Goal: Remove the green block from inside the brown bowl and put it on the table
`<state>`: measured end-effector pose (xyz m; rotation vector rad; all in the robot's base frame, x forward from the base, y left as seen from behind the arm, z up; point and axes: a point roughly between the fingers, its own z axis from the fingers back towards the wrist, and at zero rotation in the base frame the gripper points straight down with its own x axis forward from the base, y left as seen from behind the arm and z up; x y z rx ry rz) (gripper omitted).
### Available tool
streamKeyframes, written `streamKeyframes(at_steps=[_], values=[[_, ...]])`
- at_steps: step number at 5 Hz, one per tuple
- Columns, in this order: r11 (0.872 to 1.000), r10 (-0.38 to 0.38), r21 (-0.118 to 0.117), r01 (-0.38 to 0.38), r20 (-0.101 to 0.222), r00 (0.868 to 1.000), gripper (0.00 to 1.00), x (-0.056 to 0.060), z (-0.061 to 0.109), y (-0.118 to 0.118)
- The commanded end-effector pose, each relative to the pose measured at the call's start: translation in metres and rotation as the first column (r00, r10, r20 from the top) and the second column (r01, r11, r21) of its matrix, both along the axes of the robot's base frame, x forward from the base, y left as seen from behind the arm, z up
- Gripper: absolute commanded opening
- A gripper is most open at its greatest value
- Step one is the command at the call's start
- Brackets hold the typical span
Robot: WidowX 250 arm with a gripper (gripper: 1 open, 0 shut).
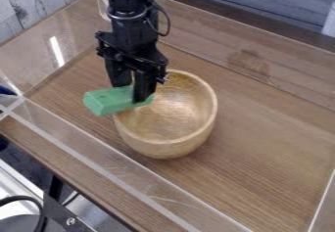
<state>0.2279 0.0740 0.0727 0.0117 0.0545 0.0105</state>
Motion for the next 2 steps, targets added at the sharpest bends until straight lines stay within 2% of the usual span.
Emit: streamKeyframes(at_steps=[1, 2], values=[[1.0, 0.007, 0.014, -0.008, 0.036, 0.999, 0.0, 0.0039, 0.0067, 0.0055], [1.0, 0.005, 0.013, -0.006, 0.035, 0.999, 0.0, 0.0031, 0.0051, 0.0057]])
